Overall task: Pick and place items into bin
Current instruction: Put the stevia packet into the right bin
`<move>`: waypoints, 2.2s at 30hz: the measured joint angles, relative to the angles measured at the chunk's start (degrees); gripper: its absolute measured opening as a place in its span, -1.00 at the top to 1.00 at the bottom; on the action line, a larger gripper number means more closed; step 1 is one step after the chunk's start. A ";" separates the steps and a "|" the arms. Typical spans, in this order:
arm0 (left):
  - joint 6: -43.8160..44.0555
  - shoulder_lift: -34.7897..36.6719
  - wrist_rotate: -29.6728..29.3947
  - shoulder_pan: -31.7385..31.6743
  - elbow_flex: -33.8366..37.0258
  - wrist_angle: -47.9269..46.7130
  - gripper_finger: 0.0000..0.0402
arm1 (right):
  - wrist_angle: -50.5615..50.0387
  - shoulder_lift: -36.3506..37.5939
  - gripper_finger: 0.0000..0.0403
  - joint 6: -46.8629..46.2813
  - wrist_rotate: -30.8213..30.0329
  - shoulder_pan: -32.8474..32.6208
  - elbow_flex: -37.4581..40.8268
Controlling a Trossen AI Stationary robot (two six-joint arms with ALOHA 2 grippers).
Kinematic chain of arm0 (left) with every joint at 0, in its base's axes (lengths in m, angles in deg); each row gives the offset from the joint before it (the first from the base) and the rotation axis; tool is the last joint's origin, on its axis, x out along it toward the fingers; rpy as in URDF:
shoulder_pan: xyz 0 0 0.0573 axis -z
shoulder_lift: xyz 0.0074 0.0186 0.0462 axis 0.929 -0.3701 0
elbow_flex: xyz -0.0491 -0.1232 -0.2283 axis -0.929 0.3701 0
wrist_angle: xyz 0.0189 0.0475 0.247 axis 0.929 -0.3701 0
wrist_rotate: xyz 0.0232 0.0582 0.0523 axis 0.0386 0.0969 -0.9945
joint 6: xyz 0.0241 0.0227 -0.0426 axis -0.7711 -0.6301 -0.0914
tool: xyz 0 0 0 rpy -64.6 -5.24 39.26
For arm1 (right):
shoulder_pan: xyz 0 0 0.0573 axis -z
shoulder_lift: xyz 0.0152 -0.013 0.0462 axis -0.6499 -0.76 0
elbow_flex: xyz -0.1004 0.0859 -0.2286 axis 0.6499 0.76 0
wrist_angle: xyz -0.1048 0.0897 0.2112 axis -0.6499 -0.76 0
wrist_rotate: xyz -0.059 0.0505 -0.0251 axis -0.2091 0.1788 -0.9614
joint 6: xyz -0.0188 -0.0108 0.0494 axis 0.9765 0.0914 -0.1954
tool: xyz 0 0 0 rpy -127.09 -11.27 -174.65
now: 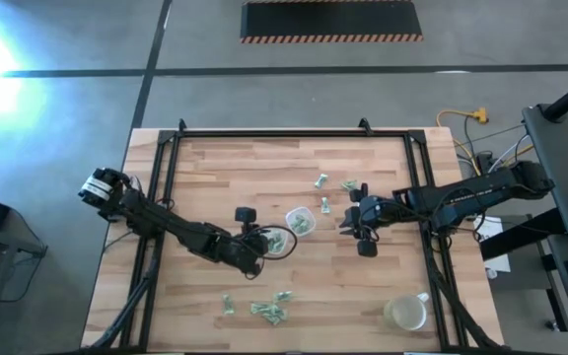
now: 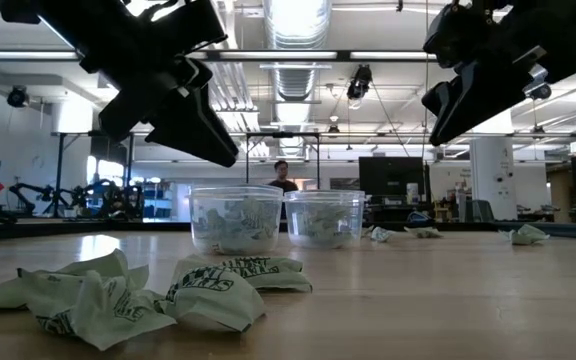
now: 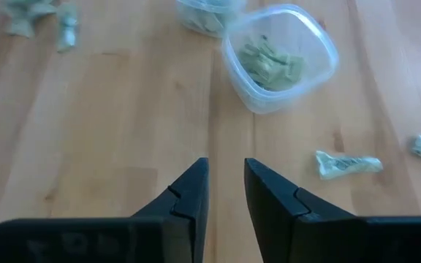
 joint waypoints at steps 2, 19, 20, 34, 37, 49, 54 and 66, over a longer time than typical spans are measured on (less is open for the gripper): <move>0.00 0.00 -0.11 0.00 -0.09 0.00 0.37 | -0.02 0.00 0.61 0.09 -3.64 -0.01 0.71; -0.02 0.00 -0.25 0.02 -0.11 -0.07 0.36 | 3.23 0.00 0.66 -2.37 -17.45 11.19 4.12; 0.00 0.00 -0.27 0.02 -0.15 -0.07 0.36 | 3.19 0.00 0.66 -2.27 -17.43 12.49 4.47; -0.07 0.09 -1.84 -0.07 -0.30 -0.01 0.36 | 5.00 -1.37 0.44 0.00 -4.28 30.26 5.65; -0.07 0.09 -1.87 -0.07 -0.30 -0.02 0.36 | 5.88 -4.09 0.34 -0.12 -2.20 31.53 5.65; -0.07 0.11 -2.37 -0.07 -0.46 0.00 0.36 | 5.49 -19.69 -0.02 0.99 -2.22 34.53 -0.66; -0.04 0.11 -2.41 -0.07 -0.39 -0.04 0.36 | 5.36 -24.06 -0.10 0.99 -2.22 34.53 -2.62; -0.02 0.11 -2.41 -0.07 -0.28 0.00 0.36 | -0.86 -24.89 -0.11 0.34 -4.73 34.53 -4.36</move>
